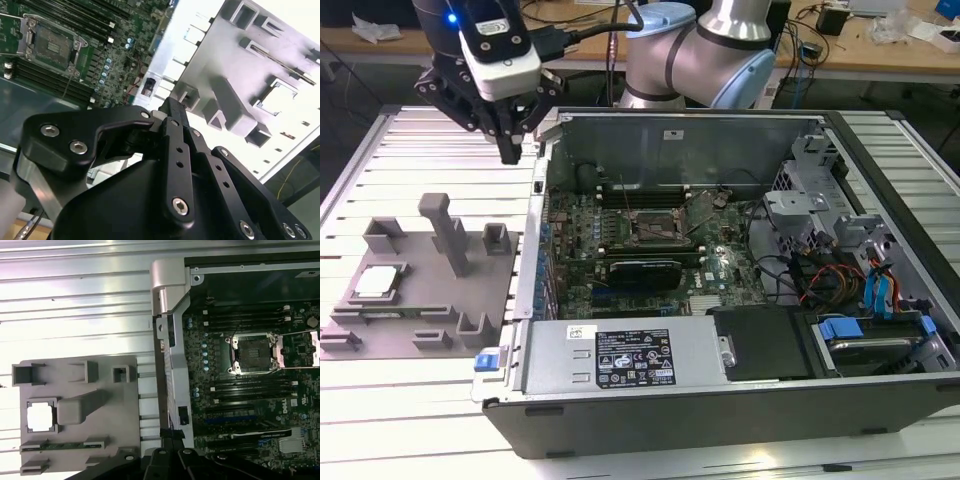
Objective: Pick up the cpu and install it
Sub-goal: 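Reach for the cpu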
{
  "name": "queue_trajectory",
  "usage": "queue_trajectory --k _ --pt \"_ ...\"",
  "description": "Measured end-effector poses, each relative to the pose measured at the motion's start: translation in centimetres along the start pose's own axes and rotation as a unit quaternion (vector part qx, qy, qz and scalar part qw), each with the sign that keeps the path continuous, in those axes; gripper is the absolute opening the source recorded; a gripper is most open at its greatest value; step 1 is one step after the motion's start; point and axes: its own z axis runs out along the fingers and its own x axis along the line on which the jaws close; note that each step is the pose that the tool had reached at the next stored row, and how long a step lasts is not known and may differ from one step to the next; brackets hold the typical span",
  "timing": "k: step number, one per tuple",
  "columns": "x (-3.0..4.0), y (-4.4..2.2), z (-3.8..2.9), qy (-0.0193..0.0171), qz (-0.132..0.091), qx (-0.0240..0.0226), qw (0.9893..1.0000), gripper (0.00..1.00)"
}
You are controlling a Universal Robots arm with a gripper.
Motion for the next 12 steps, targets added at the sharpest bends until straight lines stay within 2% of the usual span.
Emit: queue_trajectory --k 5,12 --pt "0.50 -0.03 -0.02 0.0001 0.000 0.0001 1.0000 0.11" --pt "1.69 -0.12 -0.05 0.0001 0.000 0.0001 1.0000 0.11"
